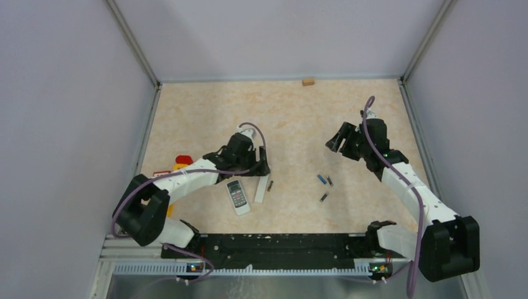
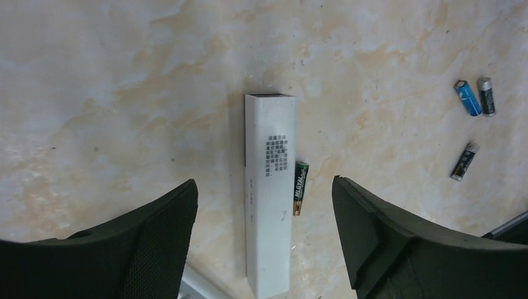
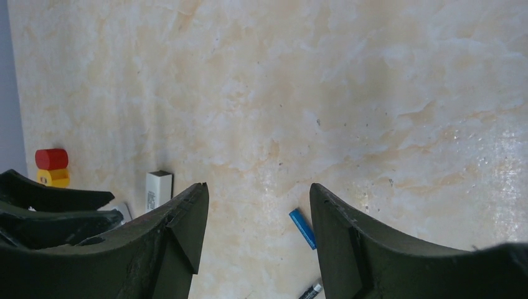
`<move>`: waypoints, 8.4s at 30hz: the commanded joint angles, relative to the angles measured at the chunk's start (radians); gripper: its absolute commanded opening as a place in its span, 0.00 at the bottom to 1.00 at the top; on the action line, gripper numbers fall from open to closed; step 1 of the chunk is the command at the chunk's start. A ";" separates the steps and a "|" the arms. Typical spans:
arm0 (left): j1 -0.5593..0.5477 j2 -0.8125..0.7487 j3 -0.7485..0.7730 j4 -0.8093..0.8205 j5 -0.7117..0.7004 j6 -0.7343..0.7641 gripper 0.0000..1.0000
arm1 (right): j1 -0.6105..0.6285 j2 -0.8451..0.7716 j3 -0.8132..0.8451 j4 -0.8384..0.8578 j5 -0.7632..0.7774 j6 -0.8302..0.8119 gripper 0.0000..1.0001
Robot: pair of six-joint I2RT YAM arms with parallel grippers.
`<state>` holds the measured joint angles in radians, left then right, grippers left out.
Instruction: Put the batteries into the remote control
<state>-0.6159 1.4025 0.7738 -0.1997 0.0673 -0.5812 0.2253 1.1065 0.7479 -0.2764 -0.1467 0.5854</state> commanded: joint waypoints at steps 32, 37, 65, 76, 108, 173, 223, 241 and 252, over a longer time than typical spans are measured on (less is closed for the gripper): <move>-0.152 0.252 0.208 -0.046 -0.295 0.057 0.19 | 0.009 -0.010 -0.049 0.072 -0.048 0.001 0.61; 0.055 0.160 0.208 0.030 0.071 0.104 0.05 | 0.010 -0.010 -0.068 0.196 -0.218 0.015 0.61; 0.207 0.029 0.263 1.058 0.720 -0.715 0.00 | 0.317 0.111 -0.058 1.300 -0.490 0.542 0.85; 0.201 -0.022 0.197 1.067 0.621 -0.735 0.00 | 0.394 0.153 0.065 1.111 -0.449 0.447 0.69; 0.185 -0.143 0.425 -0.094 -0.008 -0.360 0.01 | 0.652 0.404 0.394 0.456 0.168 0.019 0.60; 0.368 -0.233 0.381 0.636 1.549 0.234 0.51 | 0.376 0.444 0.202 1.657 -0.993 1.212 0.00; 0.324 -0.218 0.342 0.482 1.122 0.301 0.00 | 0.342 0.284 -0.002 1.504 -0.450 1.047 0.68; 0.396 -0.231 0.347 0.671 1.085 0.131 0.00 | 0.309 0.354 -0.074 1.728 -0.485 1.117 0.18; 0.421 -0.210 0.332 0.755 1.103 0.061 0.00 | 0.295 0.340 -0.078 1.644 -0.491 1.083 0.44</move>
<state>-0.2581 1.2072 1.0843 0.4137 1.2465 -0.4904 0.5510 1.4635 0.6933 1.3609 -0.5922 1.7267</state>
